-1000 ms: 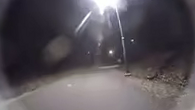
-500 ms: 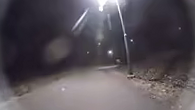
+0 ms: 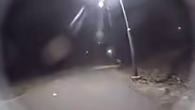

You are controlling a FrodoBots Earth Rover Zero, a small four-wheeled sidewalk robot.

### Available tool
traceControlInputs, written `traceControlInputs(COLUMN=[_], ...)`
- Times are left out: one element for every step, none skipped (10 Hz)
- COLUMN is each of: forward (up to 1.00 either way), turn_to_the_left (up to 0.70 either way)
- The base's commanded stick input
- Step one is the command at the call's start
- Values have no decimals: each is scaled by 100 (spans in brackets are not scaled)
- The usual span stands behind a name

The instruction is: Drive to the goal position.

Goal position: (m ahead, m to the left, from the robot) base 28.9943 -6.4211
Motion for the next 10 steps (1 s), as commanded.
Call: traceControlInputs(forward=[100, 100, 100, 100, 100, 100, 100, 100, 100, 100], turn_to_the_left=[0, 1, 2, 4, 25, 0, 0, 0, 0, 0])
